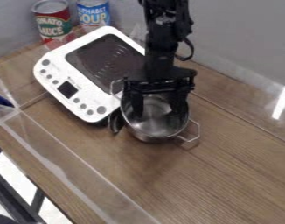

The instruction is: Put silver pot on the white and black stove top

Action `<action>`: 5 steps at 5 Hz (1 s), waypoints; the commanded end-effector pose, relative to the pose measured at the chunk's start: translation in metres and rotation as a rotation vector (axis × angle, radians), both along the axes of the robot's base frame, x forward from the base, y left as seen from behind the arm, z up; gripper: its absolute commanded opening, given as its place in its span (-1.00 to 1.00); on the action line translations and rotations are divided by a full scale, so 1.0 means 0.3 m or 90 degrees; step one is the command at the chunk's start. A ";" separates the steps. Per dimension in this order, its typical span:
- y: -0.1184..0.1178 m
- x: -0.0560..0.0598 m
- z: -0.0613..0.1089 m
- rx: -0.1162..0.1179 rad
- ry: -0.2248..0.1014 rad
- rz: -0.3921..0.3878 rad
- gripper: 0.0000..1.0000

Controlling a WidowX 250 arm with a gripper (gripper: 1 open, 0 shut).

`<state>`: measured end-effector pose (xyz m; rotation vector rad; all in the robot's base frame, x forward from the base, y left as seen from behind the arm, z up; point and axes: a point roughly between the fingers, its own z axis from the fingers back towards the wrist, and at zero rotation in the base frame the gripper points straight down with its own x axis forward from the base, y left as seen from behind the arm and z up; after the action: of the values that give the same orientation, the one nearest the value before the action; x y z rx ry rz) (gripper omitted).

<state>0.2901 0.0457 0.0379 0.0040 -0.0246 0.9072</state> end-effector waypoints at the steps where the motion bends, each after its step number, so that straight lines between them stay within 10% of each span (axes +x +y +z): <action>1: -0.006 0.036 0.032 0.011 -0.020 0.007 1.00; 5: -0.015 0.081 0.037 0.027 -0.009 0.042 1.00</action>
<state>0.3065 0.0407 0.0369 0.0462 -0.0104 0.9678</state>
